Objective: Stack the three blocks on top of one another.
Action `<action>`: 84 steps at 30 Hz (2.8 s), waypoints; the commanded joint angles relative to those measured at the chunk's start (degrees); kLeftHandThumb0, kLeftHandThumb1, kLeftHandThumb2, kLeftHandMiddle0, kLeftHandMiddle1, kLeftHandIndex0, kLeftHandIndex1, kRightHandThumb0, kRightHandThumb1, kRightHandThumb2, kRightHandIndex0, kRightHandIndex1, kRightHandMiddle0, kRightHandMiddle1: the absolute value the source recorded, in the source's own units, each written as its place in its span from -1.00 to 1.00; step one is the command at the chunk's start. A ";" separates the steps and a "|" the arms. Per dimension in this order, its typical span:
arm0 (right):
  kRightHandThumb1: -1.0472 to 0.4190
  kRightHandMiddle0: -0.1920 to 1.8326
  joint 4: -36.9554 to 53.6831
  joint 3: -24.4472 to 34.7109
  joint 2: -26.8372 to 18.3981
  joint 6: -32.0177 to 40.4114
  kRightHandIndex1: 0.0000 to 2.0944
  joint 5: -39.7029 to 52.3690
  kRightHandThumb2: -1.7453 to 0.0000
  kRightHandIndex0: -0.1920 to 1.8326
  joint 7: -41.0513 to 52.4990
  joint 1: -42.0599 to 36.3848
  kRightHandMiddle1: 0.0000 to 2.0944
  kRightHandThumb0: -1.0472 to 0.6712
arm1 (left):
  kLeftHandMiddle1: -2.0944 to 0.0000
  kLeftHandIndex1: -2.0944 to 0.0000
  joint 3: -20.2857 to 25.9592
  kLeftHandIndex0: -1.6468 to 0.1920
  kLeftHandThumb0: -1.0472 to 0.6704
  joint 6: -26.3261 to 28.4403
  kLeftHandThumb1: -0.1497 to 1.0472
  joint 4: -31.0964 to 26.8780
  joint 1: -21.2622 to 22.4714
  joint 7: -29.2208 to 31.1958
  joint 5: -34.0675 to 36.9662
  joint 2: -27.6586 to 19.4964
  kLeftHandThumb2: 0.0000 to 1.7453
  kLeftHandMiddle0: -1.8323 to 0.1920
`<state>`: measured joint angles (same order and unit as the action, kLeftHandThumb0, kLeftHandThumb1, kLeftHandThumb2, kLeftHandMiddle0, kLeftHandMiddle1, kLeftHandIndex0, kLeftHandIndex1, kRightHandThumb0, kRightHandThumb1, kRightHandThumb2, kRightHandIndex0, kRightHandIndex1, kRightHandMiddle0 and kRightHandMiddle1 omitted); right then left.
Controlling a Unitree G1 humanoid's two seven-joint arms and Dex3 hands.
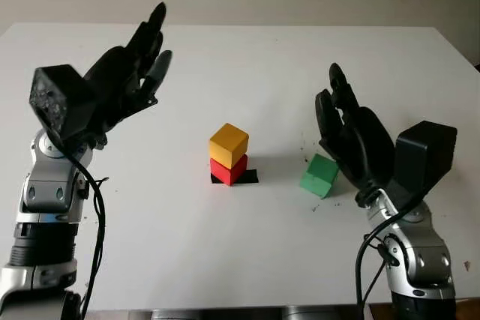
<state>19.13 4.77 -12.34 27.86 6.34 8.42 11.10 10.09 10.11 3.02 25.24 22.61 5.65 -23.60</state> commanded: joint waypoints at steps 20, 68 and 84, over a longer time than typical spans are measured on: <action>-0.93 -0.91 -1.46 2.54 -22.92 -4.32 -0.98 -4.53 0.90 -0.96 17.19 6.37 -0.93 -0.57 | 1.00 1.00 -0.08 1.00 -0.74 1.13 1.00 -3.68 -10.78 -6.18 4.94 7.94 -0.20 1.00; -0.74 -0.49 -17.14 -9.65 -41.88 -51.58 -0.95 -32.38 0.92 -0.78 27.28 8.59 -0.92 -0.28 | 1.00 1.00 -0.83 1.00 -0.74 0.75 1.00 -3.81 -11.21 -6.21 4.59 6.96 -0.25 1.00; -0.75 -0.44 -24.36 -12.84 -40.19 -58.04 -0.95 -35.23 0.94 -0.77 22.47 9.45 -0.92 -0.27 | 0.97 1.00 -0.95 1.00 -0.75 1.24 1.00 -4.64 -11.53 -6.70 3.83 7.19 -0.27 1.00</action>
<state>-4.69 -7.90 -52.98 -29.75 -28.95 31.16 19.67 9.36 11.46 -0.33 13.83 15.88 9.67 -15.82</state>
